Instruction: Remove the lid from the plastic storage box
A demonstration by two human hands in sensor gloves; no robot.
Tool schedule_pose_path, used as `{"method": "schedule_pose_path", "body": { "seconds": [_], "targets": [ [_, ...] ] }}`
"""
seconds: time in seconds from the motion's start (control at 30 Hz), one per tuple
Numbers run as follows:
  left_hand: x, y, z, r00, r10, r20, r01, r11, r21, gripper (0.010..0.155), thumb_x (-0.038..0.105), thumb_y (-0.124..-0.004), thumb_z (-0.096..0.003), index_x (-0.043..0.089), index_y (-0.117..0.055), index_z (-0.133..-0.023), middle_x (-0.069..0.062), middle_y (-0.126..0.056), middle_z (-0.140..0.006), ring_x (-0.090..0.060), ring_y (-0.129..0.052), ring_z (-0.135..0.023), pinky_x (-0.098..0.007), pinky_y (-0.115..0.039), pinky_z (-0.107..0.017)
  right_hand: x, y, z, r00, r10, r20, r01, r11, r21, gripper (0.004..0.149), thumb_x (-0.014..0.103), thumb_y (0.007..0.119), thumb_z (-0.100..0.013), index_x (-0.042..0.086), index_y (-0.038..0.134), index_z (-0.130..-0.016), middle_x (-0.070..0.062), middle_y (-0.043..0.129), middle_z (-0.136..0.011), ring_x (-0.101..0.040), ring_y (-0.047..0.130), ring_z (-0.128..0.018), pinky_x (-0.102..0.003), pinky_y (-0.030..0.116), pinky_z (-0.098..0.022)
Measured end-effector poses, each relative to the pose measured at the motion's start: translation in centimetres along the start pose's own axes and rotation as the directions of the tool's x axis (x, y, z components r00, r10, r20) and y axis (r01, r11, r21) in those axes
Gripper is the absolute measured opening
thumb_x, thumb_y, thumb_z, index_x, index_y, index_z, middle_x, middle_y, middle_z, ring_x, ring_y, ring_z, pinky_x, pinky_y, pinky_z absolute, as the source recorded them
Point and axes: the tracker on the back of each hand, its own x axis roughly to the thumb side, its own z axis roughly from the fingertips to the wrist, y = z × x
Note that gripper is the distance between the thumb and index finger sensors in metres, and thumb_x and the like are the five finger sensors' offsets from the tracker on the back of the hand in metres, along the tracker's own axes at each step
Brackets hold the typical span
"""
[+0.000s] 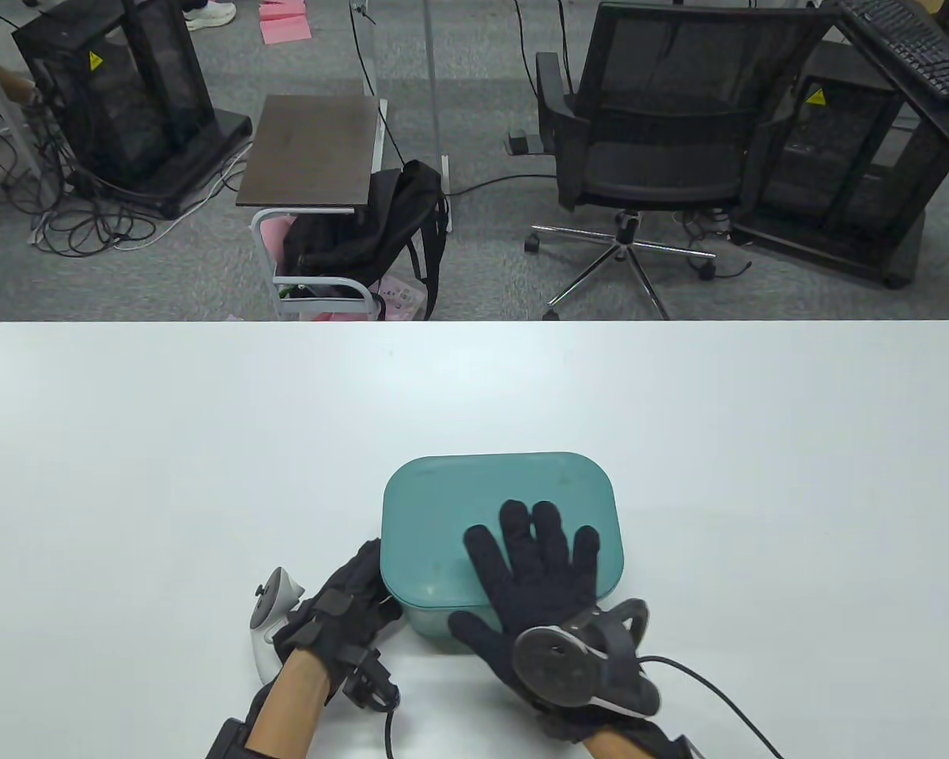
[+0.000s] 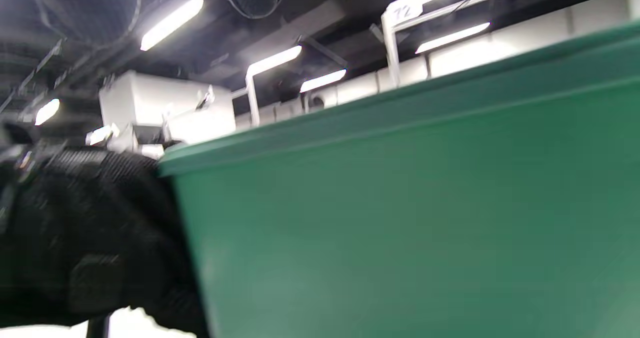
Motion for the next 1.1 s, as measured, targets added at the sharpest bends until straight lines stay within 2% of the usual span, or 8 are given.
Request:
{"method": "schedule_pose_path", "body": {
  "seconds": [0.17,0.37,0.43,0.6,0.83,1.1],
  "targets": [
    [0.0,-0.1,0.0,1.000,0.006,-0.007,-0.006,1.000,0.003,0.048,0.049,-0.056,-0.0621,0.014,-0.069,-0.093,-0.026,-0.008,-0.113,-0.054,-0.008,-0.097,-0.068,-0.024,-0.065,2.8,2.9,-2.9,0.991,0.135,-0.011,-0.132,0.982,0.135,0.087,0.070,0.068,-0.055,0.024,0.030,-0.117,-0.017,0.024,-0.122,-0.052,0.028,-0.107,-0.078,0.033,-0.067],
    [0.0,-0.1,0.0,1.000,0.005,-0.008,-0.005,1.000,0.003,0.048,0.048,-0.056,-0.0620,0.014,-0.069,-0.093,-0.026,-0.008,-0.113,-0.054,-0.009,-0.097,-0.068,-0.024,-0.065,2.8,4.9,-3.6,0.978,0.202,-0.042,-0.192,0.965,0.181,0.087,0.063,0.073,-0.056,0.023,0.025,-0.117,-0.016,0.028,-0.121,-0.052,0.031,-0.107,-0.078,0.038,-0.067],
    [0.1,-0.1,0.0,1.000,0.008,-0.010,-0.008,1.000,0.000,0.048,0.048,-0.056,-0.0619,0.014,-0.069,-0.093,-0.026,-0.008,-0.112,-0.054,-0.009,-0.097,-0.068,-0.024,-0.065,3.0,4.9,-3.7,0.973,0.226,-0.045,-0.219,0.967,0.134,0.082,0.059,0.074,-0.057,0.023,0.030,-0.116,-0.015,0.034,-0.121,-0.051,0.037,-0.106,-0.077,0.043,-0.066],
    [0.1,-0.1,0.0,1.000,0.005,-0.004,-0.005,1.000,0.006,0.048,0.048,-0.056,-0.0618,0.014,-0.069,-0.093,-0.026,-0.008,-0.113,-0.054,-0.009,-0.097,-0.068,-0.023,-0.065,3.0,4.8,-3.7,0.977,0.212,-0.031,-0.206,0.970,0.128,0.074,0.056,0.067,-0.059,0.023,0.032,-0.116,-0.015,0.036,-0.121,-0.052,0.039,-0.105,-0.078,0.043,-0.065],
    [0.0,-0.1,-0.1,1.000,0.000,0.003,0.000,1.000,0.007,0.047,0.048,-0.055,-0.0615,0.014,-0.068,-0.092,-0.025,-0.007,-0.113,-0.054,-0.009,-0.097,-0.069,-0.023,-0.065,2.6,4.3,-3.6,0.992,0.124,-0.034,-0.119,0.986,0.113,0.071,0.056,0.060,-0.060,0.022,0.033,-0.116,-0.016,0.036,-0.121,-0.053,0.038,-0.105,-0.078,0.041,-0.064],
    [0.0,-0.1,-0.2,1.000,-0.010,0.004,0.010,1.000,0.012,0.047,0.047,-0.055,-0.0615,0.014,-0.068,-0.092,-0.025,-0.007,-0.112,-0.054,-0.009,-0.097,-0.069,-0.023,-0.065,2.1,3.3,-3.6,0.996,0.082,-0.027,-0.078,0.989,0.122,0.071,0.056,0.059,-0.061,0.022,0.032,-0.117,-0.016,0.035,-0.121,-0.052,0.037,-0.106,-0.078,0.040,-0.064]
  ]
}}
